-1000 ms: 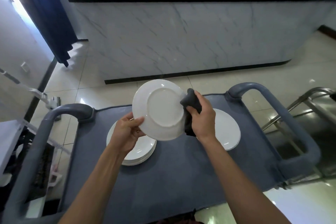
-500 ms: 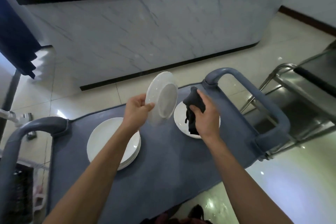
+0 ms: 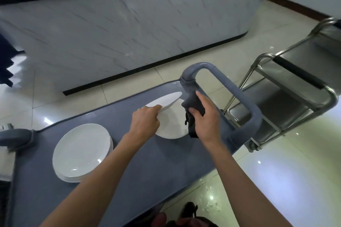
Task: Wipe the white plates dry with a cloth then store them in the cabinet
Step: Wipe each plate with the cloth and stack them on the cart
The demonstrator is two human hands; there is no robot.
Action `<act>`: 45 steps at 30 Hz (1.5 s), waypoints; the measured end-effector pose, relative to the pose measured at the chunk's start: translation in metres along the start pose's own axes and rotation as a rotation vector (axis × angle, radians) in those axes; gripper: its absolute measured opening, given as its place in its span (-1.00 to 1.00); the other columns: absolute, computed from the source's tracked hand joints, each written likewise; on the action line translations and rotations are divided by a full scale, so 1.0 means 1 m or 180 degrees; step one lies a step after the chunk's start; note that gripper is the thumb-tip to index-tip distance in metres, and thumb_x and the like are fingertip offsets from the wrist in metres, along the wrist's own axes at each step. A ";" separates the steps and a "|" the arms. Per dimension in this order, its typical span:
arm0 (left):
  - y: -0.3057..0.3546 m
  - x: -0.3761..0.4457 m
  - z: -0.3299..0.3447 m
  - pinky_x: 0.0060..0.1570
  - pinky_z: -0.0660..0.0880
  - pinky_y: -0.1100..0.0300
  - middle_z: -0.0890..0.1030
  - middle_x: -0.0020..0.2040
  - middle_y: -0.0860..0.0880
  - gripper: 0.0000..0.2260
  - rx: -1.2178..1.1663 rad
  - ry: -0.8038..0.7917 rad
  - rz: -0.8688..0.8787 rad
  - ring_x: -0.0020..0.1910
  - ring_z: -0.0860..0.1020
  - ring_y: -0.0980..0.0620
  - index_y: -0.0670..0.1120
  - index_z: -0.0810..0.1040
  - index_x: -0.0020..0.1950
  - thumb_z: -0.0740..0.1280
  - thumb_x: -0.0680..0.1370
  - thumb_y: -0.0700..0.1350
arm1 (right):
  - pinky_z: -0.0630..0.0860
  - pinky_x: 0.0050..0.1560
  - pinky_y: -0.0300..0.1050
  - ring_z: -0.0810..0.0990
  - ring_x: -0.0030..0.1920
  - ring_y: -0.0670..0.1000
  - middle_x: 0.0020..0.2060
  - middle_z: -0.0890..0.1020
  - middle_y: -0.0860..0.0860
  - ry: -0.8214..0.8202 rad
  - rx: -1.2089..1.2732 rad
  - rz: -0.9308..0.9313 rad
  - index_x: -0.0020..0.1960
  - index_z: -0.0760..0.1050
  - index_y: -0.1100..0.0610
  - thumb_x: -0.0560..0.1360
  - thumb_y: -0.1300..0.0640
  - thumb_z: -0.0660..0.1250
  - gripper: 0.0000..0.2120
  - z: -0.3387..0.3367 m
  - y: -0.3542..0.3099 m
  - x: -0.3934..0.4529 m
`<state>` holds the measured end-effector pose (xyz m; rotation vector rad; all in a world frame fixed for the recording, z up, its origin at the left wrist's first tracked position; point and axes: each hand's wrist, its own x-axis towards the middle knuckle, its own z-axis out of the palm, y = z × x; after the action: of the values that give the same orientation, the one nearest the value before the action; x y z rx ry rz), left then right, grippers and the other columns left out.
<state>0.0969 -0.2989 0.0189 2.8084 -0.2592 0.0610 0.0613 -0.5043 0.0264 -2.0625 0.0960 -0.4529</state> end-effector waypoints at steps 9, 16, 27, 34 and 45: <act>0.041 -0.004 0.031 -0.15 0.43 0.04 0.65 0.10 -0.03 -0.55 0.0636 -0.0318 0.0166 0.00 0.60 -0.22 0.00 0.49 0.33 0.19 0.49 -0.30 | 0.26 0.26 -0.56 0.39 0.32 -0.22 0.35 0.49 -0.09 -0.0179 -0.0050 0.0041 0.47 0.41 0.04 0.54 0.24 0.42 -0.48 -0.029 0.033 0.006; 0.067 -0.011 0.057 -0.24 0.28 0.01 0.49 0.17 -0.04 -0.57 0.0970 -0.0574 0.0261 0.09 0.50 -0.16 -0.03 0.32 0.42 0.18 0.55 -0.26 | 0.36 0.31 -0.42 0.41 0.35 -0.18 0.37 0.49 -0.08 -0.0192 -0.0066 0.0025 0.47 0.40 0.01 0.55 0.24 0.40 -0.47 -0.039 0.047 0.007; 0.075 -0.016 0.099 0.19 0.41 -0.11 0.29 0.51 -0.12 -0.50 0.1102 -0.0825 0.0135 0.38 0.33 -0.24 -0.05 0.16 0.54 0.15 0.61 -0.26 | 0.29 0.35 -0.42 0.41 0.37 -0.12 0.37 0.49 -0.05 -0.0109 -0.0094 -0.0104 0.48 0.41 0.04 0.56 0.24 0.39 -0.49 -0.061 0.062 0.018; 0.074 -0.020 0.111 0.37 0.32 -0.16 0.20 0.58 -0.14 -0.47 0.1121 -0.0934 0.0149 0.52 0.19 -0.30 -0.04 0.10 0.60 0.15 0.64 -0.23 | 0.26 0.23 -0.58 0.43 0.35 -0.11 0.35 0.51 -0.04 -0.0300 -0.0044 -0.0016 0.47 0.41 0.07 0.55 0.26 0.40 -0.49 -0.062 0.072 0.017; 0.064 -0.029 0.110 0.39 0.27 -0.14 0.19 0.57 -0.14 -0.43 0.1079 -0.1039 0.0280 0.53 0.15 -0.31 -0.04 0.12 0.59 0.21 0.61 -0.24 | 0.31 0.24 -0.53 0.40 0.34 -0.17 0.36 0.49 -0.06 -0.0552 -0.0084 -0.0073 0.49 0.39 0.03 0.56 0.24 0.39 -0.47 -0.044 0.072 0.013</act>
<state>0.0575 -0.3886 -0.0678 3.1331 -0.4894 -0.3701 0.0658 -0.5800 -0.0115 -2.1214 -0.0256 -0.2864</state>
